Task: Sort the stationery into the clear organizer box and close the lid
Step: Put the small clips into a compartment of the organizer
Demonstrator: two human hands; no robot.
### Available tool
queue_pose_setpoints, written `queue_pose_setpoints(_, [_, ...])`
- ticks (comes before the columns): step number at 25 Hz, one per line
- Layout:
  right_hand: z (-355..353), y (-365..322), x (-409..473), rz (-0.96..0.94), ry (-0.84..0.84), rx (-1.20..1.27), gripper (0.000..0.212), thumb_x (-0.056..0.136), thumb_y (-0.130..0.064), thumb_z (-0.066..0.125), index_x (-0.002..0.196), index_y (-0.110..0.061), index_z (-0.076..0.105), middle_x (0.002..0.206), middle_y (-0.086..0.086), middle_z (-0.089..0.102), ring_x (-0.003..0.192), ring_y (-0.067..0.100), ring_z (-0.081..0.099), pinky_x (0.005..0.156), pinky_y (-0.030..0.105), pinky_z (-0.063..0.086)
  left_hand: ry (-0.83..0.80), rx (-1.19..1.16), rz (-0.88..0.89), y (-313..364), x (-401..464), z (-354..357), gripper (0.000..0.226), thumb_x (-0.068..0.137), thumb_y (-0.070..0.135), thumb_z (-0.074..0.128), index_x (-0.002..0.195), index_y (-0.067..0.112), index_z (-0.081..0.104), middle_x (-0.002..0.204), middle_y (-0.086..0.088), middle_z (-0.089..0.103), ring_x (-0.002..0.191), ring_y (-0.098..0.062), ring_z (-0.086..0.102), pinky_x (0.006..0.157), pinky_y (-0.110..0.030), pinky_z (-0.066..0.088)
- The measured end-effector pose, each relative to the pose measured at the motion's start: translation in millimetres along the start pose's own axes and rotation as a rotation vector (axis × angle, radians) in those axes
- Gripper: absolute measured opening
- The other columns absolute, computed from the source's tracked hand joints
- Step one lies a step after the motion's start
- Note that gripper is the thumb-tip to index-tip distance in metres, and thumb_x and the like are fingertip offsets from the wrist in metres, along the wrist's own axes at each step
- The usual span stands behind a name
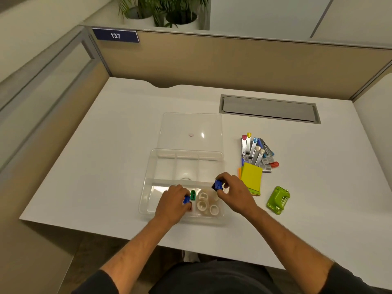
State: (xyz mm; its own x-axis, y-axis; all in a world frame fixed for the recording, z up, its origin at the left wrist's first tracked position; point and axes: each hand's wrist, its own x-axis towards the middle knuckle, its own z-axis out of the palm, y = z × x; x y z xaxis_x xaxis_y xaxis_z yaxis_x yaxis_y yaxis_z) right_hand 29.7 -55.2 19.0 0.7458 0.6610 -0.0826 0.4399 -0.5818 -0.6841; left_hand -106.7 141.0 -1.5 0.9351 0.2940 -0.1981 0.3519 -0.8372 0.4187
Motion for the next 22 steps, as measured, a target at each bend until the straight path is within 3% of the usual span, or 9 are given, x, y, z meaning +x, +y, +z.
queue_pose_setpoints(7, [8,-13,4,0.056,-0.018,-0.046,0.032,0.082,-0.022,0.065,0.112,-0.027,0.054,0.097,-0.009,0.059,0.083,0.009,0.052,0.072,0.021,0.044,-0.142,0.36,0.105,-24,14,5,0.032,0.085,0.044,0.065,0.11,0.024,0.068,0.111,0.004,0.056,0.11,-0.02,0.045,0.093,-0.039,0.032])
queue_pose_setpoints(11, [12,-20,10,0.064,-0.037,-0.065,0.032,0.083,-0.024,0.064,0.112,-0.029,0.053,0.099,-0.009,0.059,0.085,0.008,0.052,0.072,0.02,0.044,-0.143,0.302,0.127,-29,16,6,0.037,0.084,0.044,0.066,0.115,0.023,0.066,0.113,0.004,0.056,0.111,-0.019,0.045,0.095,-0.037,0.033])
queue_pose_setpoints(15, [27,-35,23,0.073,-0.102,-0.125,0.034,0.084,-0.025,0.065,0.115,-0.03,0.052,0.105,-0.006,0.059,0.088,0.009,0.05,0.072,0.021,0.043,-0.001,0.08,0.159,-40,8,0,0.045,0.088,0.043,0.067,0.128,0.025,0.058,0.131,0.003,0.052,0.126,-0.019,0.044,0.109,-0.031,0.03])
queue_pose_setpoints(18, [47,-50,34,0.07,-0.196,-0.203,0.035,0.088,-0.028,0.065,0.119,-0.032,0.052,0.109,-0.002,0.056,0.092,0.013,0.054,0.078,0.022,0.048,0.012,0.066,0.144,-58,4,-1,0.069,0.092,0.052,0.058,0.151,0.025,0.032,0.162,-0.002,0.022,0.151,-0.024,0.013,0.119,-0.035,0.004])
queue_pose_setpoints(20, [62,-60,41,0.052,-0.266,-0.268,0.032,0.09,-0.029,0.063,0.121,-0.03,0.053,0.11,0.0,0.055,0.092,0.016,0.057,0.081,0.024,0.049,-0.047,0.144,0.115,-68,4,-1,0.084,0.093,0.065,0.044,0.156,0.028,0.004,0.163,0.003,-0.011,0.15,-0.018,-0.016,0.118,-0.039,-0.012])
queue_pose_setpoints(22, [76,-66,48,-0.015,-0.306,-0.35,0.028,0.091,-0.028,0.062,0.118,-0.028,0.054,0.109,0.002,0.058,0.09,0.018,0.058,0.078,0.027,0.05,-0.099,0.197,0.097,-76,4,-2,0.089,0.091,0.073,0.032,0.153,0.031,-0.015,0.157,0.007,-0.031,0.144,-0.014,-0.03,0.116,-0.042,-0.019])
